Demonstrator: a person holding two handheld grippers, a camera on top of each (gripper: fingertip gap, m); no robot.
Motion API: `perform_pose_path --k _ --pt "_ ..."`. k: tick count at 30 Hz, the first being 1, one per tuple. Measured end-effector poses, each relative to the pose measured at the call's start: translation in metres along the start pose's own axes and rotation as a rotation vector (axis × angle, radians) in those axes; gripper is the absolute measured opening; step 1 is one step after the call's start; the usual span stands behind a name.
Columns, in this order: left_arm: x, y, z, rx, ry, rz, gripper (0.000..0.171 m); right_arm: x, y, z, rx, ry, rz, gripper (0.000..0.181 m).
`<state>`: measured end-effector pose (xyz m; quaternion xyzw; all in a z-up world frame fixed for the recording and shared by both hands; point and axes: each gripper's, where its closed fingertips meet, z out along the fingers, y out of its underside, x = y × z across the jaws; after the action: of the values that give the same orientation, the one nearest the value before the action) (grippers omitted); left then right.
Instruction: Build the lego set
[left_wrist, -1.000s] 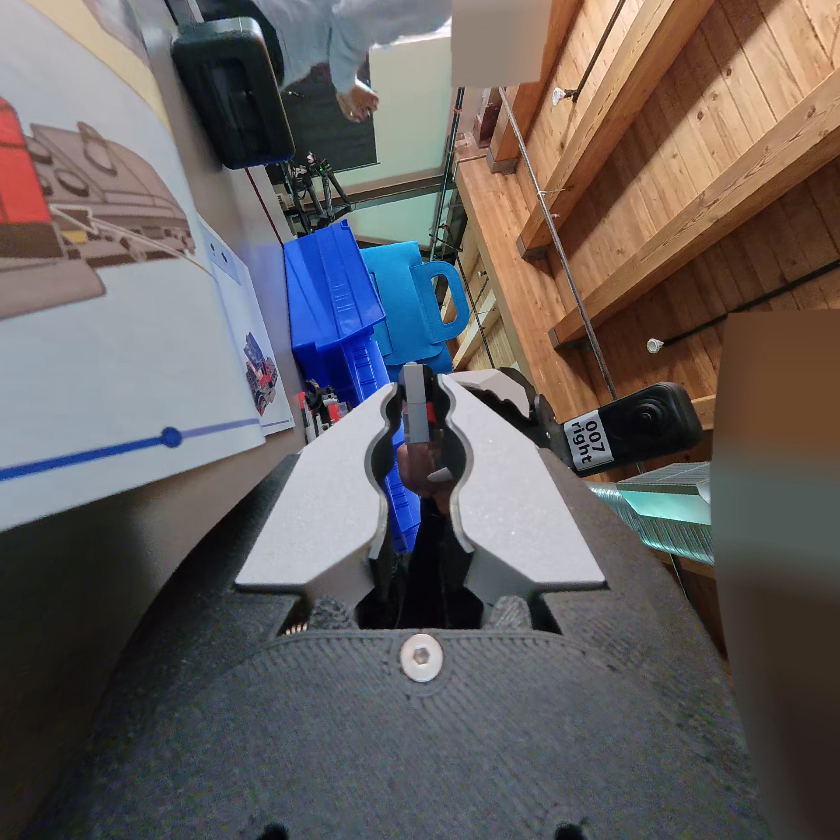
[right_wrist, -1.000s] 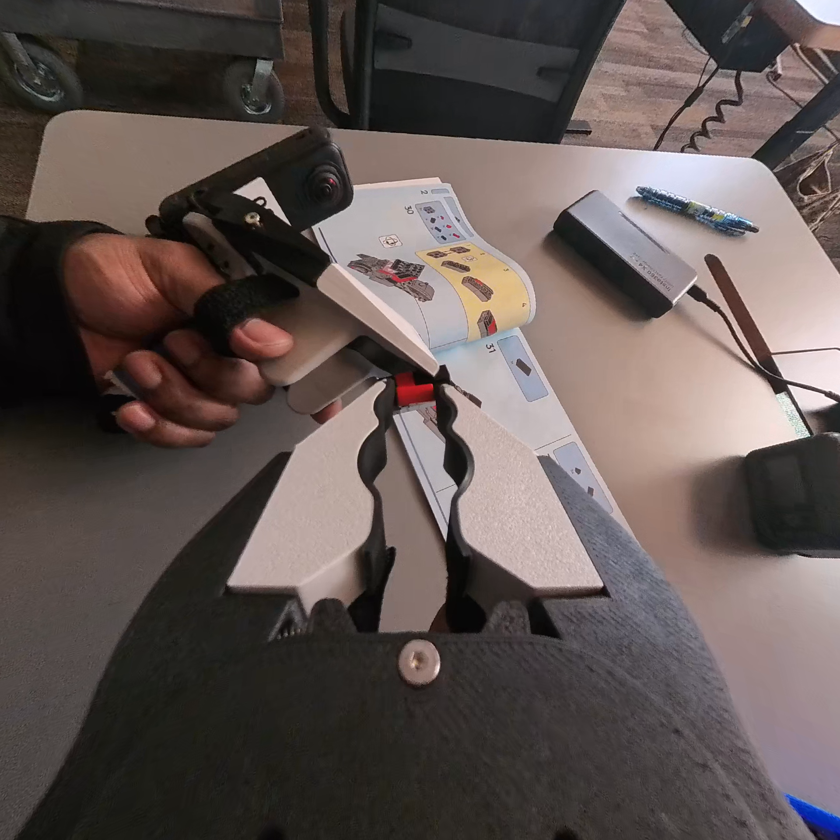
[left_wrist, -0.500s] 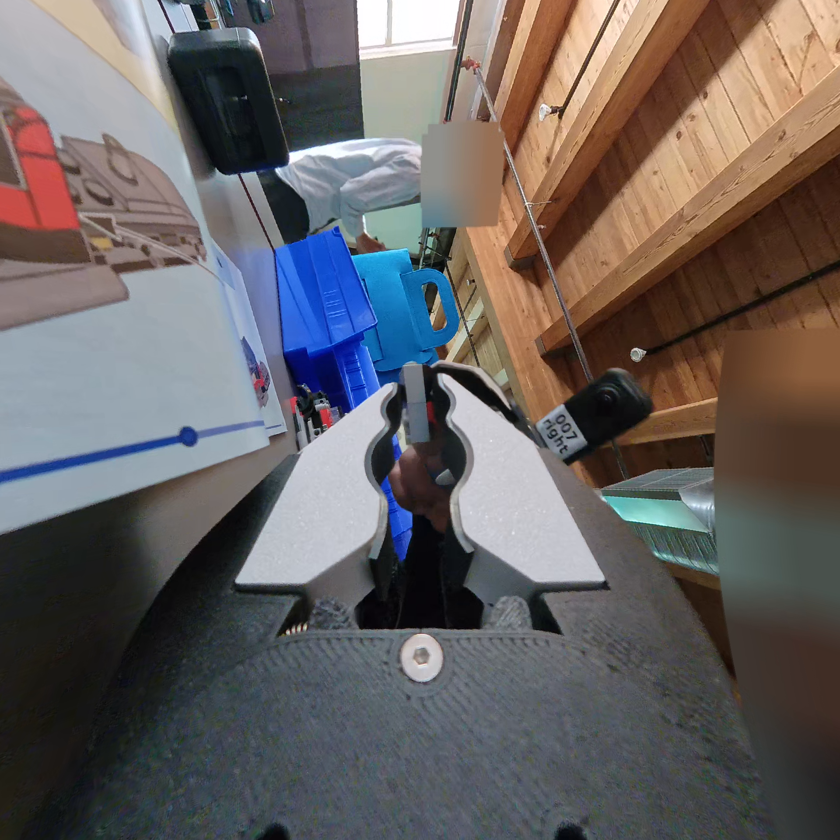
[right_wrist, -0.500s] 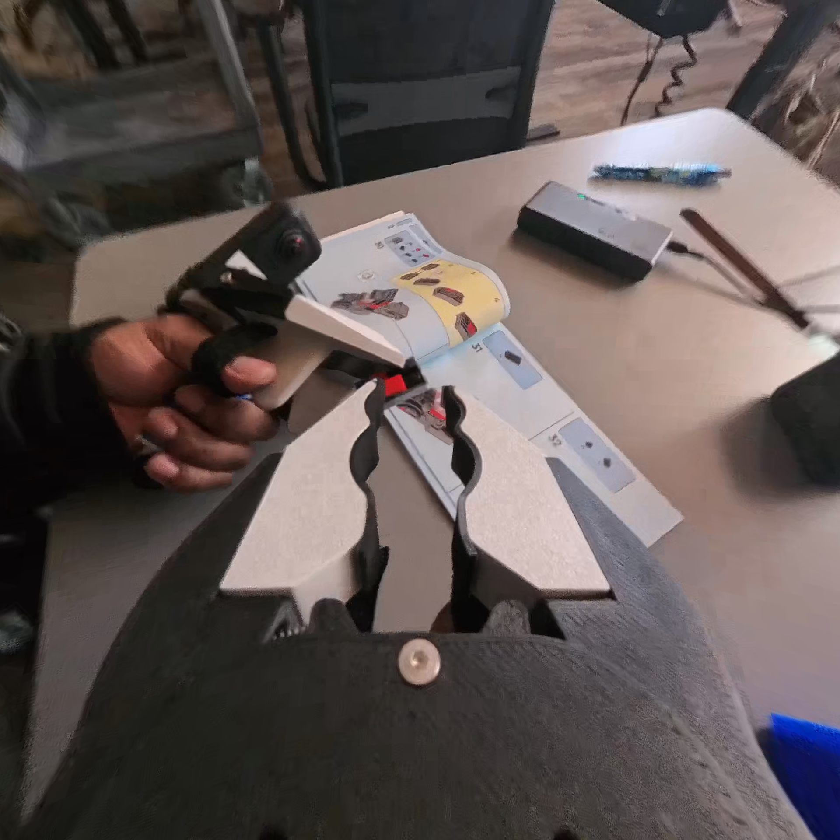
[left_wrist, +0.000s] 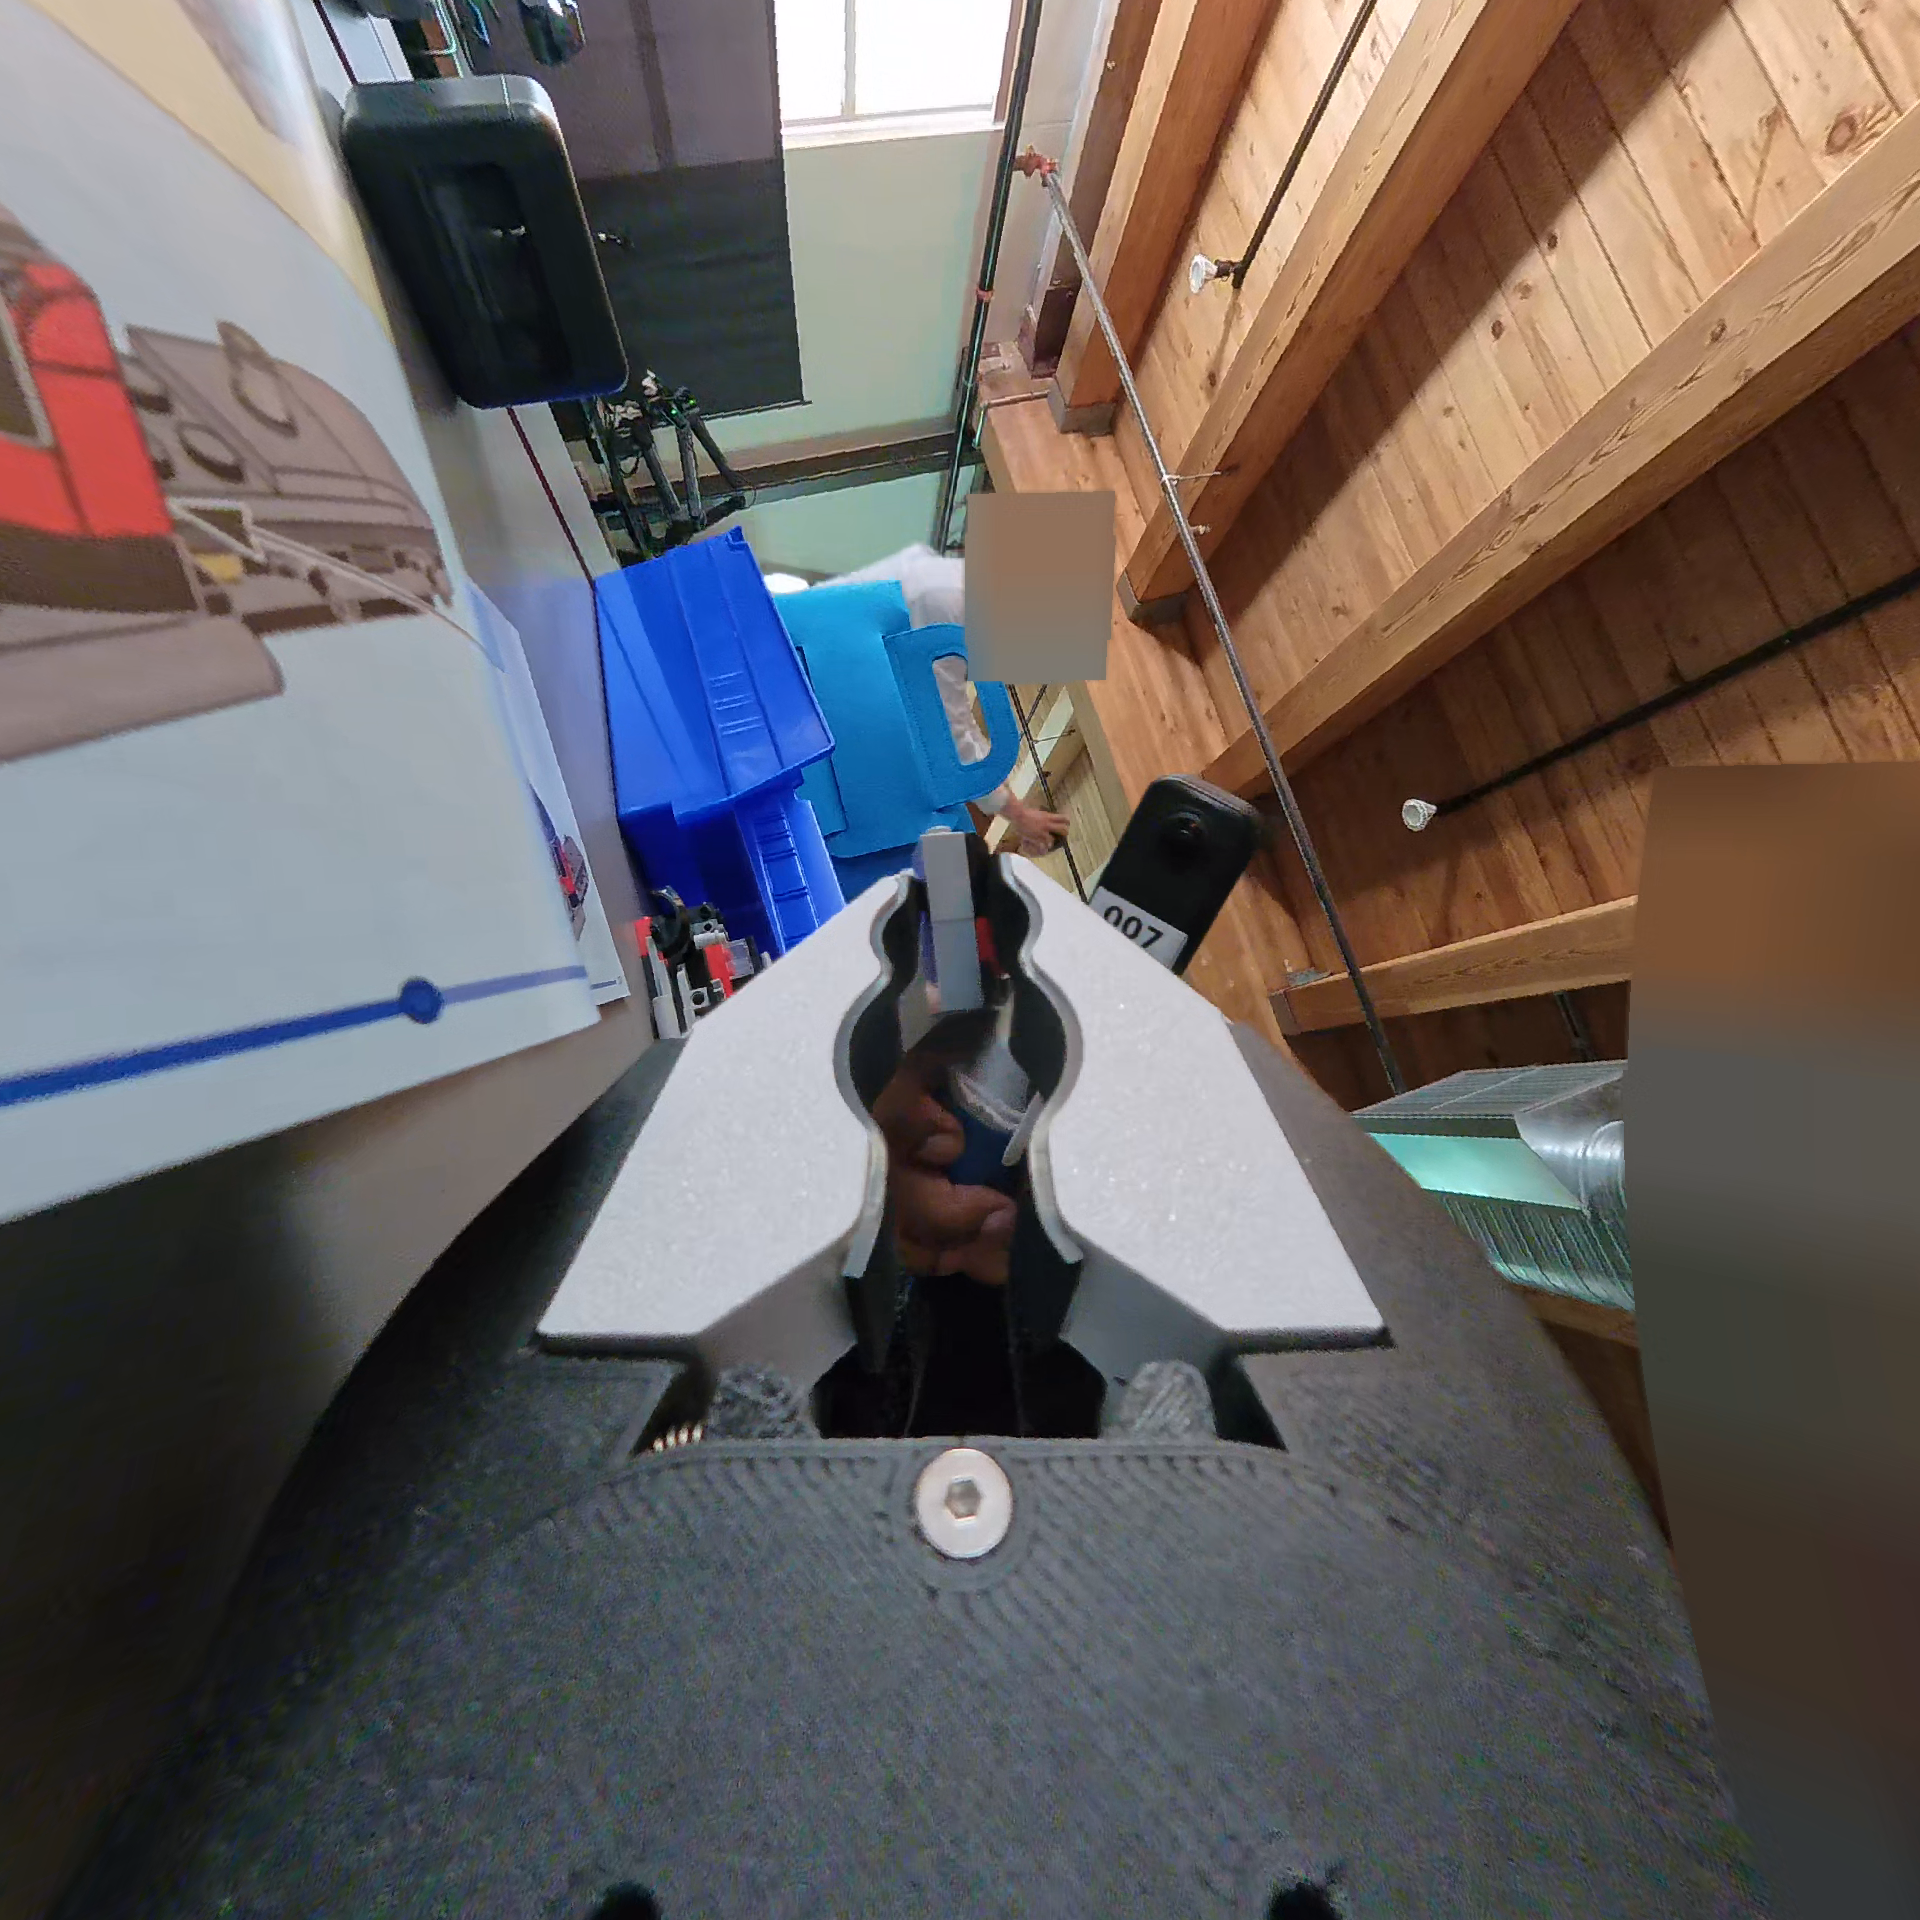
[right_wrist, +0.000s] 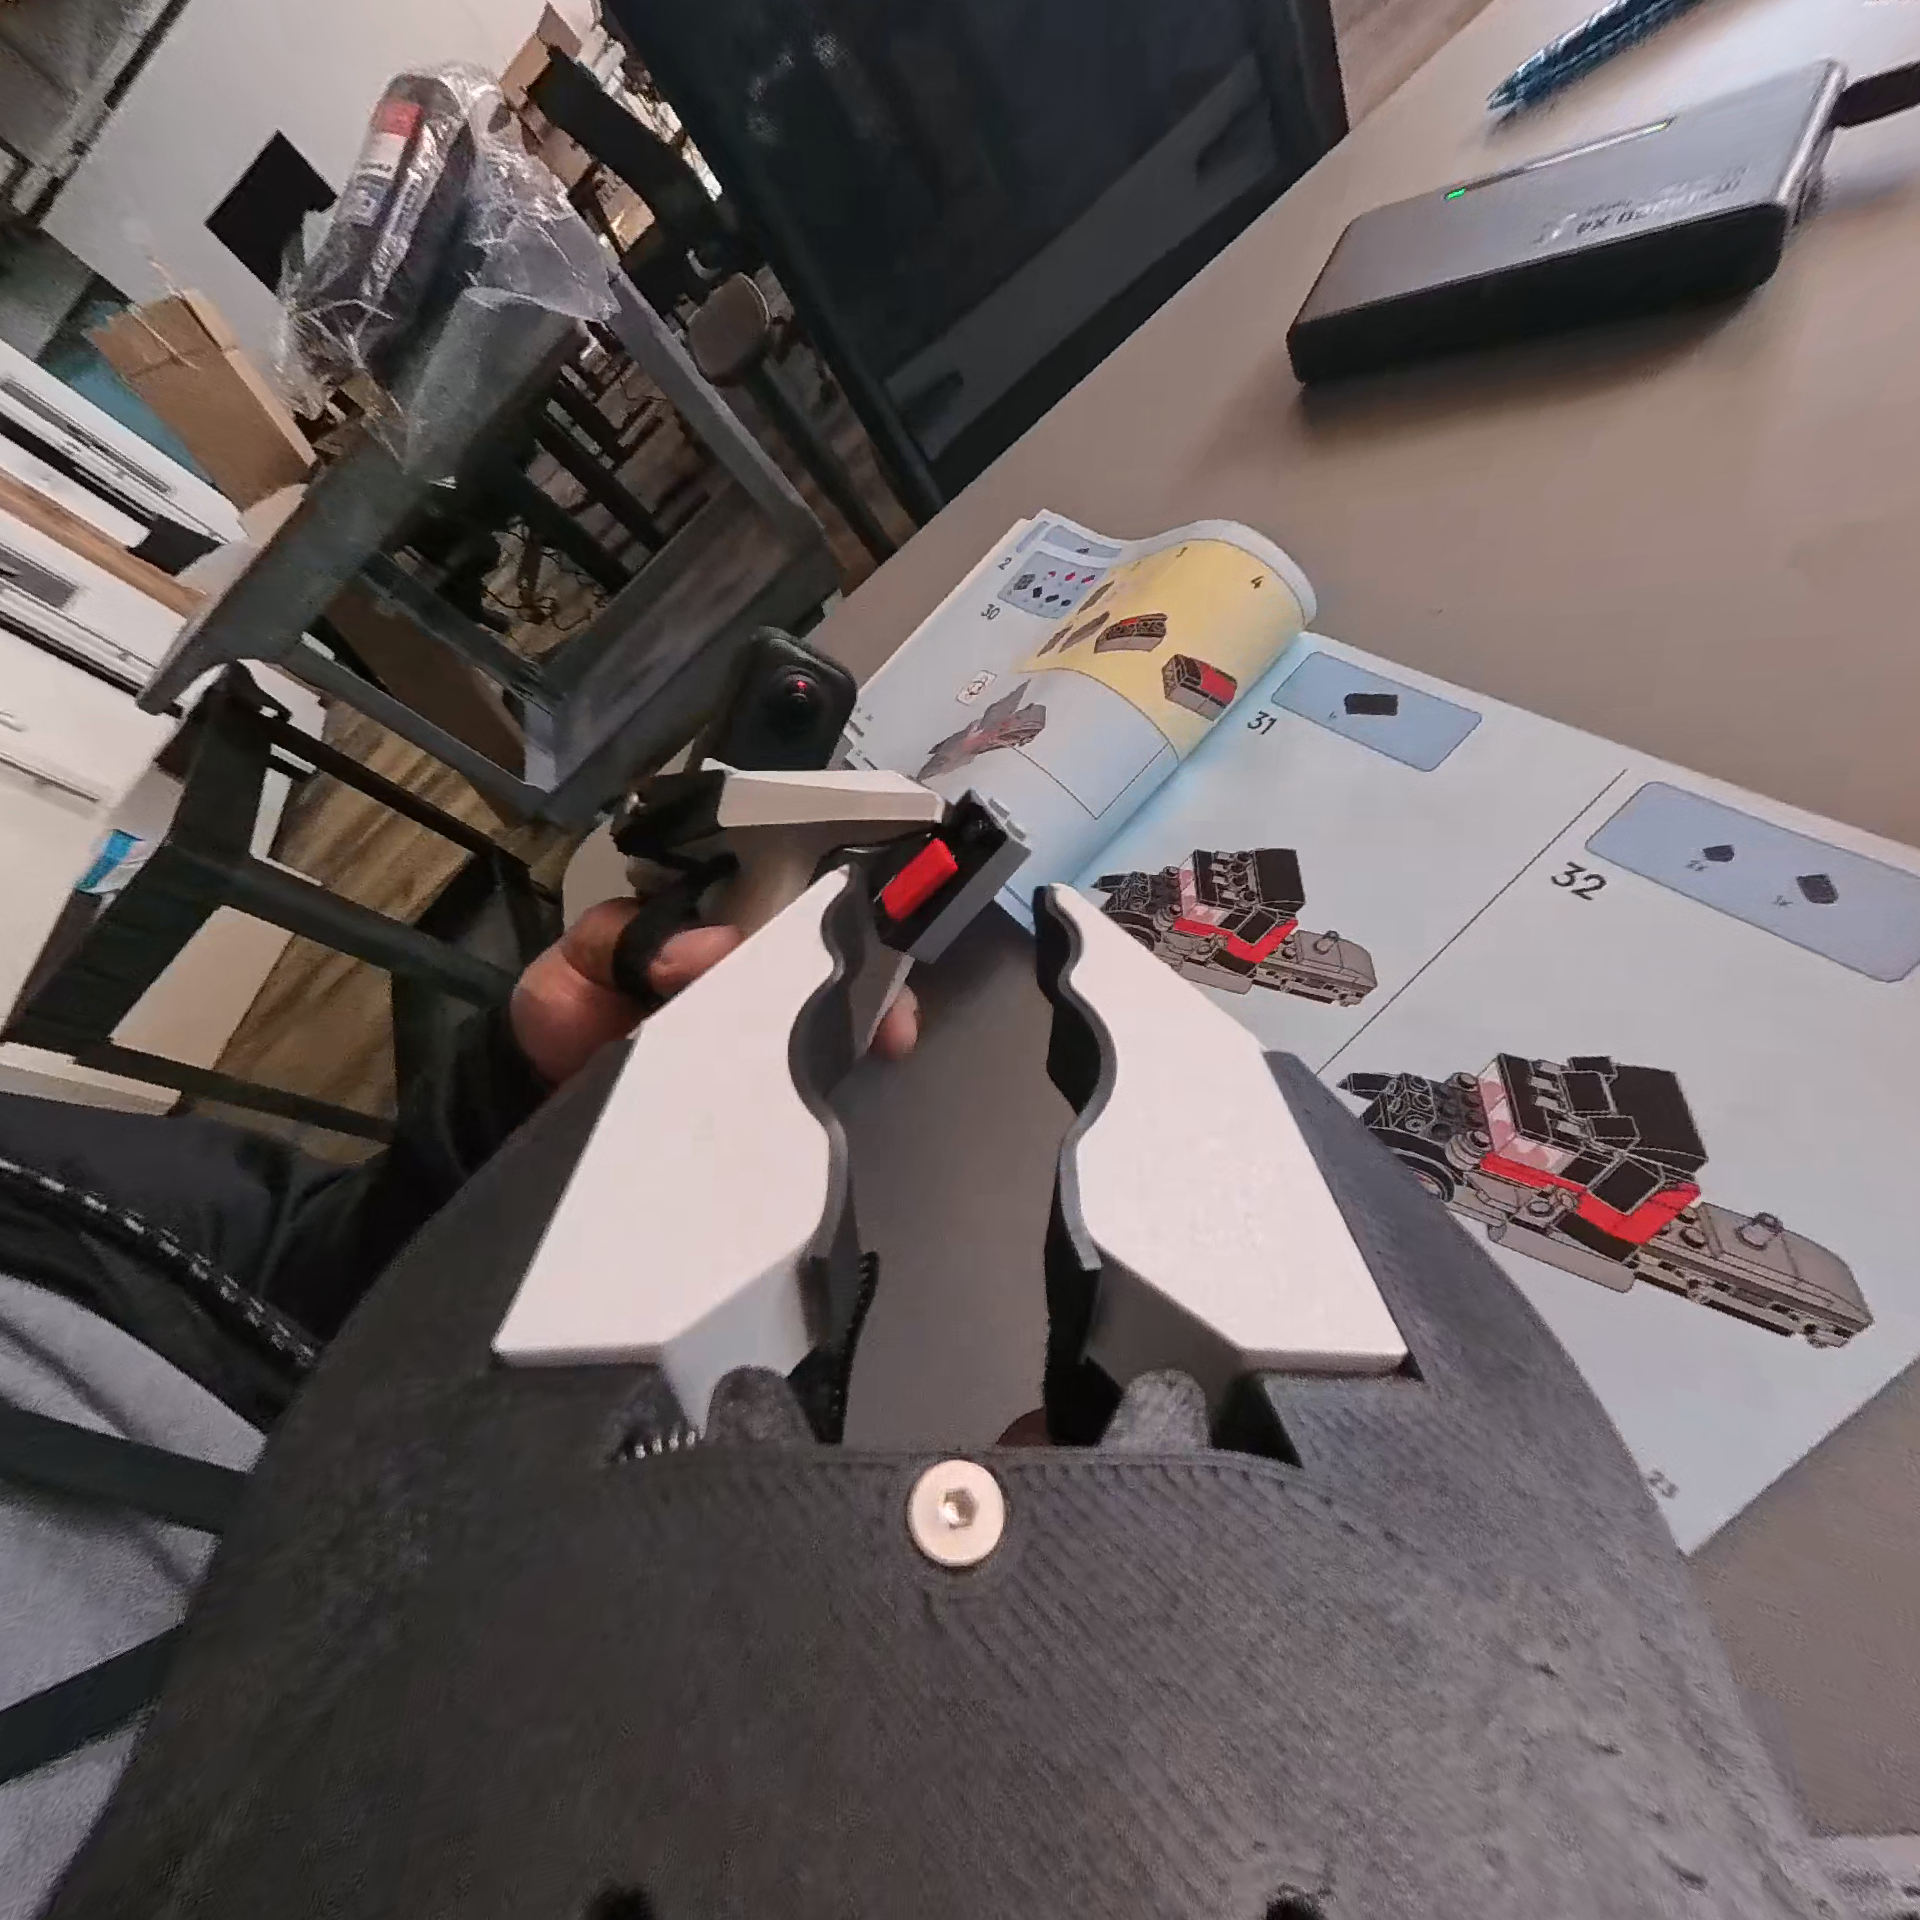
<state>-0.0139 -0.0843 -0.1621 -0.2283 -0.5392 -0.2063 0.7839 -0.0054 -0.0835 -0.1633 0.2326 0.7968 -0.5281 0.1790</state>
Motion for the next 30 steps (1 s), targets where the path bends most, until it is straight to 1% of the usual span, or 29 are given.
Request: perform_pose_path --k 19,23,30 --pt "0.004 0.002 0.001 -0.012 0.024 0.010 0.014 0.003 -0.001 0.000 0.010 -0.041 0.052 0.028" --pt "0.006 0.003 0.001 -0.016 0.034 0.017 0.014 0.000 -0.001 0.001 0.013 -0.069 0.072 0.027" --pt "0.011 0.003 0.002 -0.004 0.042 0.091 0.014 -0.005 -0.005 0.002 0.063 -0.134 0.144 0.025"
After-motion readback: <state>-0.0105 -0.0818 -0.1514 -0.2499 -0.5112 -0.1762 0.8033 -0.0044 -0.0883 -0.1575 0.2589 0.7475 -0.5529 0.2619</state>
